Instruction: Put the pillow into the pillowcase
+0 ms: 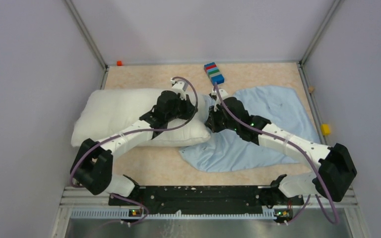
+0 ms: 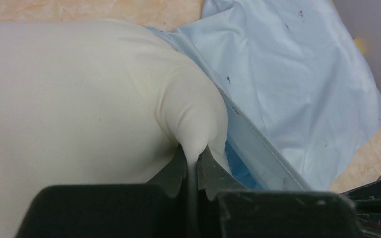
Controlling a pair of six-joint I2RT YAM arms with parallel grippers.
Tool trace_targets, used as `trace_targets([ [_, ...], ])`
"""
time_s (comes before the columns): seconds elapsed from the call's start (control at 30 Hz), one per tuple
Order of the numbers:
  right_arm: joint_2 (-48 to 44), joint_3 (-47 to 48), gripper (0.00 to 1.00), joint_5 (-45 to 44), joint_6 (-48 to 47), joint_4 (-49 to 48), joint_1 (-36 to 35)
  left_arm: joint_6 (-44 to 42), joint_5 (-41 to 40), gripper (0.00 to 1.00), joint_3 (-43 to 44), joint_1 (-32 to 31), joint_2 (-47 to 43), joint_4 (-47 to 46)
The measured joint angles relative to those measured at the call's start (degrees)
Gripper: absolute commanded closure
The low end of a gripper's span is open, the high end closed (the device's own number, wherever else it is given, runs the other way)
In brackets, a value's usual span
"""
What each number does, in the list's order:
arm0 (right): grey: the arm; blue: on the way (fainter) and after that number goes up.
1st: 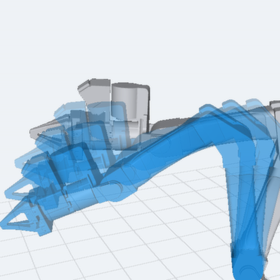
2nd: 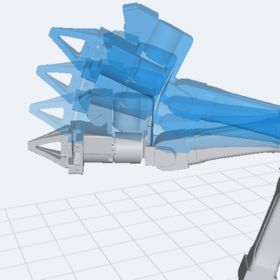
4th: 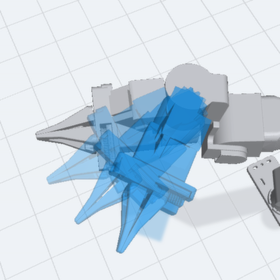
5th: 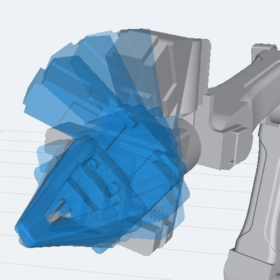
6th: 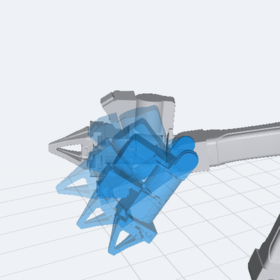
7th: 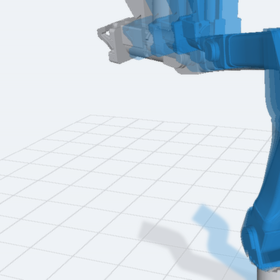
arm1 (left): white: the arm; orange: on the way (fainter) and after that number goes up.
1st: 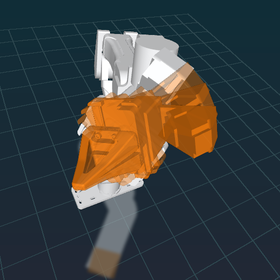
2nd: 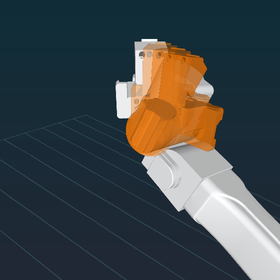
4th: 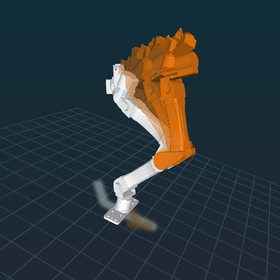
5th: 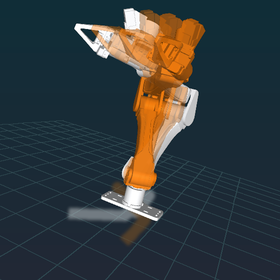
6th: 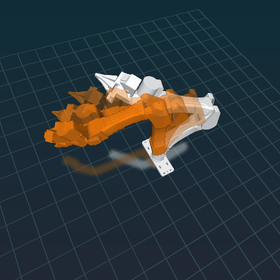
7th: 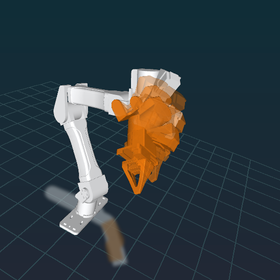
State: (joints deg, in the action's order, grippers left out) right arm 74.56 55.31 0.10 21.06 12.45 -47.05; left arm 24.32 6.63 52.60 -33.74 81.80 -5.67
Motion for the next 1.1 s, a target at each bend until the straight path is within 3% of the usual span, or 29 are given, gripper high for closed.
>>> trace_targets([
  [0.13, 1.3, 1.3, 0.96, -0.7, 0.7, 2.4, 0.4, 0.2, 0.1, 0.53, -0.6, -0.2, -0.3, -0.8],
  [0.23, 2.0, 1.4, 0.97, -1.8, 1.8, 4.5, 0.7, -0.2, 1.6, 0.33, 0.0, -0.2, -1.0, 0.6],
  [0.33, 2.8, 1.4, 0.96, -2.5, 3.1, 5.6, 1.3, -1.3, 3.8, 0.17, 2.0, -0.3, -2.5, 4.5],
  [0.47, 4.0, 1.4, 0.84, -3.7, 4.9, 6.4, 1.8, -4.7, 4.5, 0.02, 5.0, -1.4, -6.7, 12.6],
  [0.63, 4.4, 1.3, 0.63, -5.7, 6.5, 7.5, 1.9, -11.1, 0.3, 0.01, 9.9, -4.6, -12.5, 25.0],
  [0.77, 5.1, 1.3, 0.53, -7.8, 7.3, 8.6, 1.9, -14.3, -5.5, 0.01, 12.1, -10.4, -14.4, 32.2],
  [1.0, 5.9, -0.6, 0.44, -11.0, 8.7, 10.0, 1.9, -12.6, -15.8, 0.01, 10.8, -19.0, -10.5, 40.3],
  [1.07, 6.2, -1.6, 0.43, -11.6, 9.3, 10.0, 1.9, -11.2, -18.5, 0.06, 10.6, -19.8, -8.2, 40.6],
  [1.1, 6.5, -2.2, 0.43, -11.9, 9.6, 9.9, 1.9, -10.4, -20.0, 0.14, 10.6, -20.1, -7.1, 40.6],
])
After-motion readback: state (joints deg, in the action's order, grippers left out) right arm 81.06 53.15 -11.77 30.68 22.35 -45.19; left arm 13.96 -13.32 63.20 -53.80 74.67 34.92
